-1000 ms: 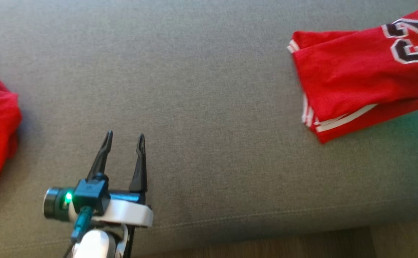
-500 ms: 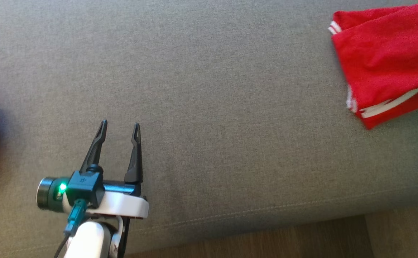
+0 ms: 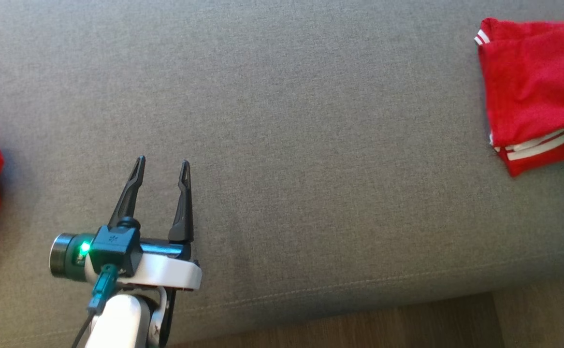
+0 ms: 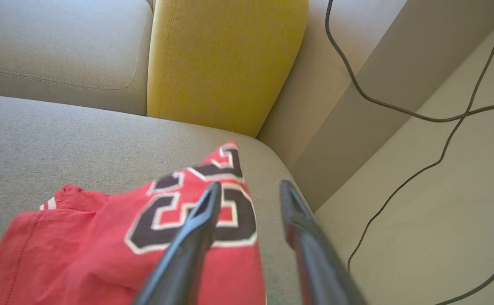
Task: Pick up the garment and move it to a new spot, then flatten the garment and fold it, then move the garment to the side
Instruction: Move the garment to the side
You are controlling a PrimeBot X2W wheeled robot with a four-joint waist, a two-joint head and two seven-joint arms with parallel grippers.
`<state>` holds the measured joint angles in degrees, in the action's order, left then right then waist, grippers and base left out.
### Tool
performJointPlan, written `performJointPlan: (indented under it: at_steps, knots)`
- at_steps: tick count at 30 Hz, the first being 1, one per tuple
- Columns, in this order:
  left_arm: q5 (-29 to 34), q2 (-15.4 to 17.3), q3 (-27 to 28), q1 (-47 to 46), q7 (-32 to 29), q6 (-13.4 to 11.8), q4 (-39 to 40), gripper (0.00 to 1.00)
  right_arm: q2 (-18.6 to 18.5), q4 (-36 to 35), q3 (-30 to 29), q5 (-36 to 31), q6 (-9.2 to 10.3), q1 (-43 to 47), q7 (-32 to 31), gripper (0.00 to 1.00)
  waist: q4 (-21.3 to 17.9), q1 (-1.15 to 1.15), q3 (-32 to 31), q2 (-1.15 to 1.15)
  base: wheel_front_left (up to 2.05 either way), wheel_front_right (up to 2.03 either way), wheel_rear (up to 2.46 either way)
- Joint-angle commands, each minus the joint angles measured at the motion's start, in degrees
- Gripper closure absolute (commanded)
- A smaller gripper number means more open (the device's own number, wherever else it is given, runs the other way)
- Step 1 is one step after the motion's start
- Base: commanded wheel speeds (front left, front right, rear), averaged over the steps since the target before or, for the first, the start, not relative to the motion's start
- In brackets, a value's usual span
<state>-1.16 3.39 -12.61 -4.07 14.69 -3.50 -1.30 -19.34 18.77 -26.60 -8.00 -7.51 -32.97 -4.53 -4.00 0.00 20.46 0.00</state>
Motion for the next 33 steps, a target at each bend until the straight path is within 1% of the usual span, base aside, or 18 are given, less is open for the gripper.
performJointPlan:
  at_steps: [1, 3, 7, 13, 15, 19, 21, 23, 26, 28, 33]
  knots:
    - [0.02, 0.45, 1.63, -0.94, 0.31, 0.10, 1.67, 0.00, -0.58, -2.57, 0.27, -0.53, 0.02, 0.82, 0.36, 0.00, 0.05, 0.00, -0.20, 0.00, 0.00, 0.00, 0.00]
    - [-0.05, 0.43, 1.83, -0.71, 0.31, -0.02, 1.61, 0.00, 0.91, -4.33, 0.60, -1.86, 0.02, 1.31, 1.05, 0.00, 0.02, 0.00, -0.72, 0.00, 0.00, 0.00, 0.00]
    - [-0.16, 0.33, 1.85, -0.34, 0.31, -0.15, 1.72, 0.00, 3.41, -7.74, 5.12, -3.24, 0.02, 3.36, 3.78, 0.00, 0.33, 0.00, -2.20, 0.00, 0.00, 0.00, 0.00]
    - [-0.80, 0.09, 2.20, 0.65, 0.31, -0.86, 2.32, 0.00, 7.54, -10.06, 14.81, -0.39, 0.02, 7.75, 9.28, 0.00, 1.30, 0.00, -4.68, 0.00, 0.00, 0.00, 0.00]
    - [-1.26, 0.01, 2.50, 1.21, 0.31, -1.07, 2.40, 0.00, 9.65, -10.30, 17.15, 0.55, 0.02, 9.17, 11.53, 0.00, 1.72, 0.00, -5.56, 0.00, 0.00, 0.00, 0.00]
    - [-2.48, -0.17, 3.17, 2.11, 0.31, -1.44, 3.24, 0.00, 13.73, -9.02, 21.36, 2.57, 0.02, 11.79, 16.12, 0.00, 2.79, 0.00, -7.44, 0.00, 0.00, 0.00, 0.00]
    - [-3.38, -0.28, 3.47, 2.47, 0.31, -1.47, 4.47, 0.00, 14.98, -7.29, 25.00, 4.78, 0.02, 13.40, 17.40, 0.00, 3.48, 0.00, -8.51, 0.00, 0.00, 0.00, 0.00]
    - [-3.64, -0.35, 3.49, 3.12, 0.31, -1.61, 5.25, 0.00, 15.61, -5.11, 26.79, 5.73, 0.02, 14.97, 18.22, 0.00, 4.25, 0.00, -9.77, 0.00, 0.00, 0.00, 0.00]
    - [-3.81, -0.42, 3.32, 4.51, 0.31, -1.99, 5.57, 0.00, 16.16, -2.51, 28.24, 6.78, 0.02, 17.50, 19.14, 0.00, 5.54, 0.00, -11.84, 0.00, 0.00, 0.00, 0.00]
    - [-3.88, -0.44, 3.29, 5.56, 0.31, -2.10, 5.28, 0.00, 16.35, -2.26, 28.26, 6.84, 0.02, 18.83, 19.43, 0.00, 6.12, 0.00, -12.99, 0.00, 0.00, 0.00, 0.00]
    - [-3.35, -0.47, 3.68, 7.79, 0.31, -1.81, 4.84, 0.00, 16.44, -7.74, 26.88, 8.57, 0.02, 22.96, 19.51, 0.00, 7.16, 0.00, -15.16, 0.00, 0.00, 0.00, 0.00]
